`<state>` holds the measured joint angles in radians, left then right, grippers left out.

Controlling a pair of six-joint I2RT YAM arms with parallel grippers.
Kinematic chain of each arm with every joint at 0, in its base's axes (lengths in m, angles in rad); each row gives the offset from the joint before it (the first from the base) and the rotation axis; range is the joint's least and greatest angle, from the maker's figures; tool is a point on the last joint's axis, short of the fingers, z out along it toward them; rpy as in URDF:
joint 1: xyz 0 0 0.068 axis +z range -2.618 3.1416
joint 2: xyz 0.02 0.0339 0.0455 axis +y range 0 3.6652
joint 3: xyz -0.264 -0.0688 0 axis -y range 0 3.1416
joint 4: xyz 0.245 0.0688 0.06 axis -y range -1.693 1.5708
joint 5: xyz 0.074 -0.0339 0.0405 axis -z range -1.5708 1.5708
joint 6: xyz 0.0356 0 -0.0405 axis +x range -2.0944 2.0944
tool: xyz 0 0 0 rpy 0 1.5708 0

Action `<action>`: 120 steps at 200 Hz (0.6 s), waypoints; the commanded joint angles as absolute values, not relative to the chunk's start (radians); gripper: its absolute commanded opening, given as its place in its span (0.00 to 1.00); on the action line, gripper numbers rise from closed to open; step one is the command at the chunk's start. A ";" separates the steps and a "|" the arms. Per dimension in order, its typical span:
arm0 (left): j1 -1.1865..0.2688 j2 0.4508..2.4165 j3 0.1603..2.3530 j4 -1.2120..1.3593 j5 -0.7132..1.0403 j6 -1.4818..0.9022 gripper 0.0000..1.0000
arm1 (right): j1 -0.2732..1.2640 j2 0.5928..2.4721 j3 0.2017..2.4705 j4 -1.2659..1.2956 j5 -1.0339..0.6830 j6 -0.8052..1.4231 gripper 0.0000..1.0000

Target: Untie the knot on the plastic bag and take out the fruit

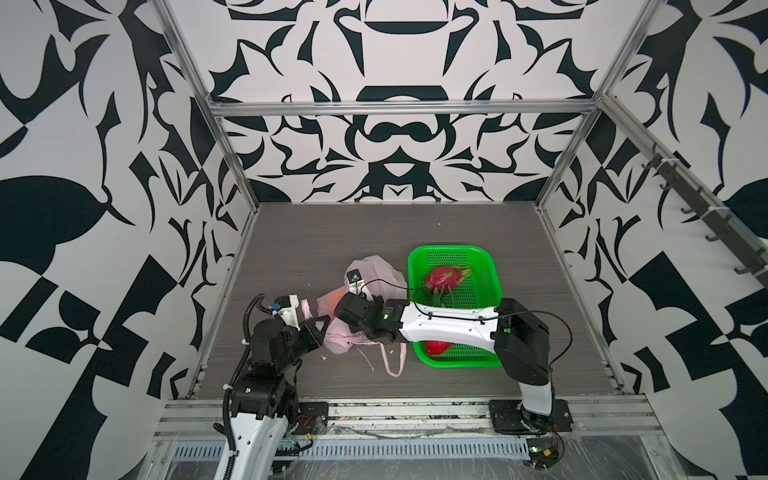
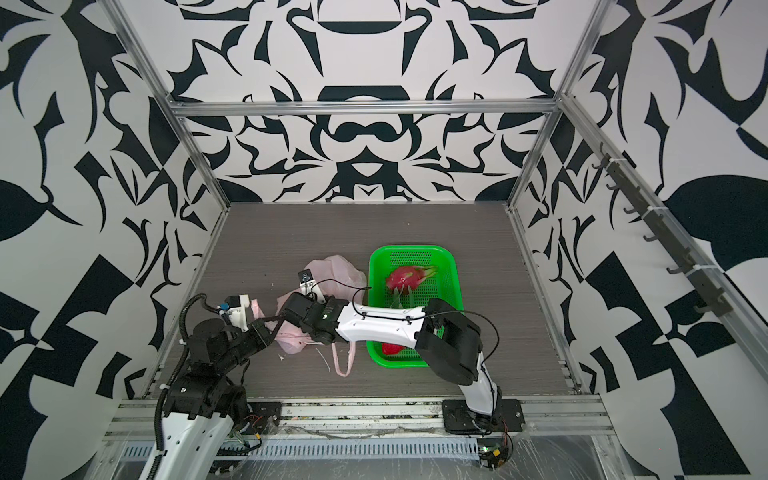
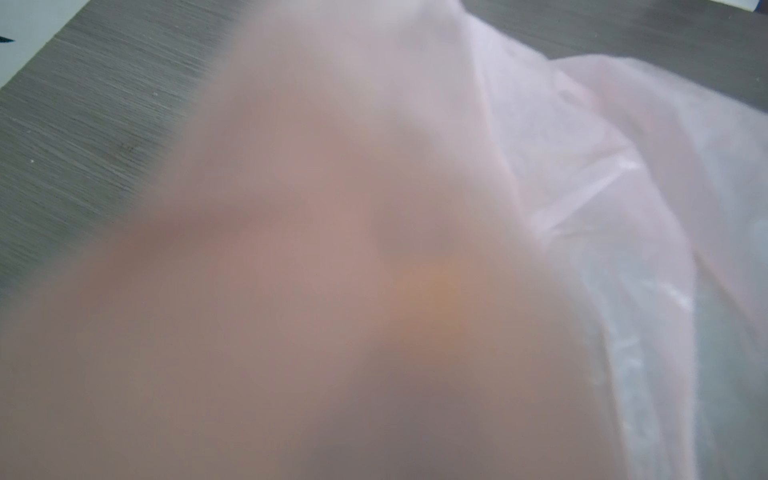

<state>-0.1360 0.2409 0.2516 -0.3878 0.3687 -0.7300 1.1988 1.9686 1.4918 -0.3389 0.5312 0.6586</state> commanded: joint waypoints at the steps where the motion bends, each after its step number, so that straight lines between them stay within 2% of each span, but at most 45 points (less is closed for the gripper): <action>1: -0.138 0.233 0.236 -0.407 0.391 -0.713 0.00 | 1.178 1.947 1.485 -0.275 0.571 0.691 0.30; 80: -0.138 0.229 0.242 -0.402 0.411 -0.690 0.00 | 1.135 1.951 1.477 -0.261 0.513 0.732 0.49; 120: -0.138 0.235 0.239 -0.393 0.425 -0.680 0.00 | 1.113 1.967 1.474 -0.237 0.476 0.771 0.53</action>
